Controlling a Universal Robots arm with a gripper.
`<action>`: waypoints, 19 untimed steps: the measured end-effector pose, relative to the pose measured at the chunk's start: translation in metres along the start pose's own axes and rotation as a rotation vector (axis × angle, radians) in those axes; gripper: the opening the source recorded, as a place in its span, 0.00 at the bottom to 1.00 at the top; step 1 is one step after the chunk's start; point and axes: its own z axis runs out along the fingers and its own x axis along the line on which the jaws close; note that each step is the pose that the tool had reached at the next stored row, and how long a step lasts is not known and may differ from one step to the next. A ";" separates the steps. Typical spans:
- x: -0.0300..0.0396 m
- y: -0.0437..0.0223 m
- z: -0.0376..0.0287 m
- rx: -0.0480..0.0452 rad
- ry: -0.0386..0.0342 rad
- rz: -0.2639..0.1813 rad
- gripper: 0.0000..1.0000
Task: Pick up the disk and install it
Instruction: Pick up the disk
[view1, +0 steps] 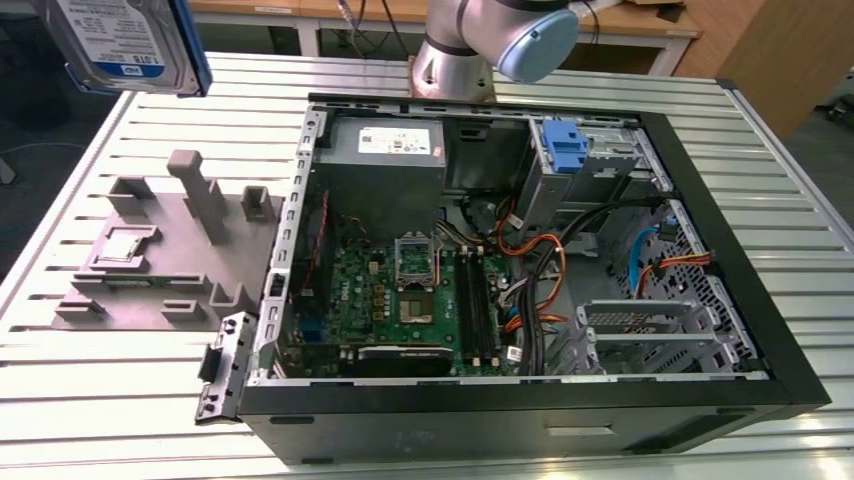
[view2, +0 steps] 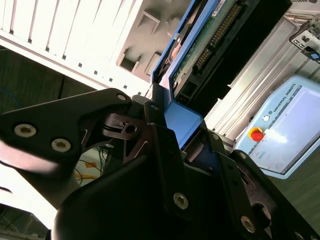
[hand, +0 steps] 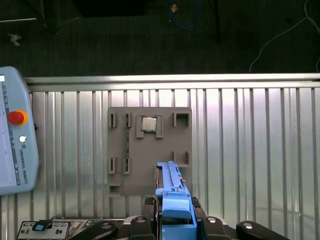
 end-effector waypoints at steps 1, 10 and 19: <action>0.0009 -0.0005 0.0001 0.0001 0.0001 0.000 0.37; 0.0059 -0.0123 0.0009 0.0003 0.0001 0.000 0.37; 0.0056 -0.0229 0.0011 0.0004 0.0000 0.000 0.37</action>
